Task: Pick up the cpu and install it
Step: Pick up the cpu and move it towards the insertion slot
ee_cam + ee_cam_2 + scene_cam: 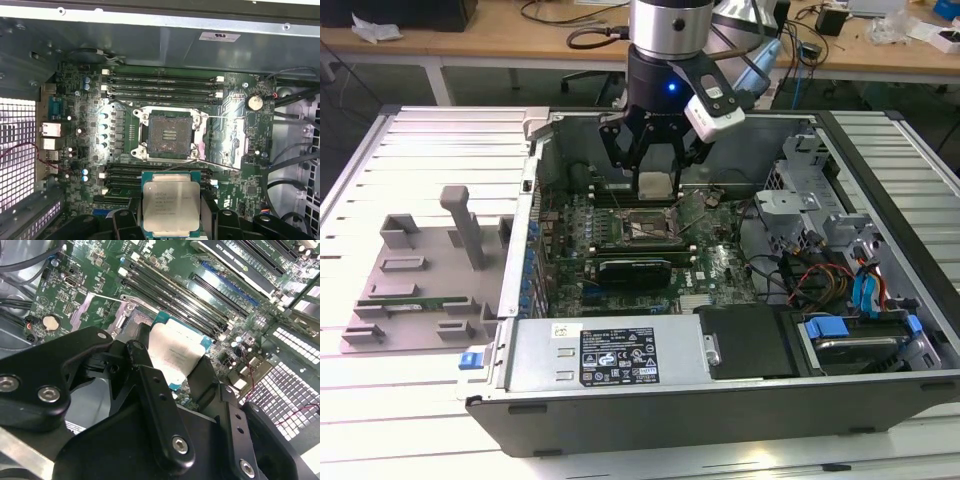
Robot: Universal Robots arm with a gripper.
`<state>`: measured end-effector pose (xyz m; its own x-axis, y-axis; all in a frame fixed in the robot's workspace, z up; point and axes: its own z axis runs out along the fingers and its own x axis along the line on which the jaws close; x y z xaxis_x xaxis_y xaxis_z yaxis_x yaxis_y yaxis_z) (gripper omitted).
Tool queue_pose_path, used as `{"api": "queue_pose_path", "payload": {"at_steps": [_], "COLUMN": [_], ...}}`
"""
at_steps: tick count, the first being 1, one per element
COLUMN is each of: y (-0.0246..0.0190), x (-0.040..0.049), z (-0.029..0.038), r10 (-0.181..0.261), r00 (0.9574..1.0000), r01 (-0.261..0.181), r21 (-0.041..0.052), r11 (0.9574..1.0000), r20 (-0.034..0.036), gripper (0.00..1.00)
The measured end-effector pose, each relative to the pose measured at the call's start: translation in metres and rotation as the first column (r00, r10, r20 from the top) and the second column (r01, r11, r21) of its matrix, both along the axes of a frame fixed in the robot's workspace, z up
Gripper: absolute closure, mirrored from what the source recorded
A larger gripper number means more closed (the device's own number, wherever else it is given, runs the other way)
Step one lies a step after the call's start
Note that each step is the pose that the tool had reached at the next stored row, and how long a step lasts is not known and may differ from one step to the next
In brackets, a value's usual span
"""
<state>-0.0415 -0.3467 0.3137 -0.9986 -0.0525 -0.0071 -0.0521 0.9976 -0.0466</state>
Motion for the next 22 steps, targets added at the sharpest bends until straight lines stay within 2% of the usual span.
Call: {"api": "queue_pose_path", "payload": {"at_steps": [17, 21, 22], "y": [0.0033, 0.0103, 0.0137], "x": [0.0110, 0.0116, 0.0117], "z": [-0.0100, -0.0119, -0.0131], "r10": [0.000, 0.000, 0.000], "r00": [1.0000, 1.0000, 1.0000], "r01": [0.000, 0.000, 0.000], "r21": [-0.0044, -0.0052, -0.0051], "r11": [1.0000, 1.0000, 1.0000], "r20": [0.0000, -0.0002, -0.0001], "gripper": [0.45, 0.45, 0.45]}}
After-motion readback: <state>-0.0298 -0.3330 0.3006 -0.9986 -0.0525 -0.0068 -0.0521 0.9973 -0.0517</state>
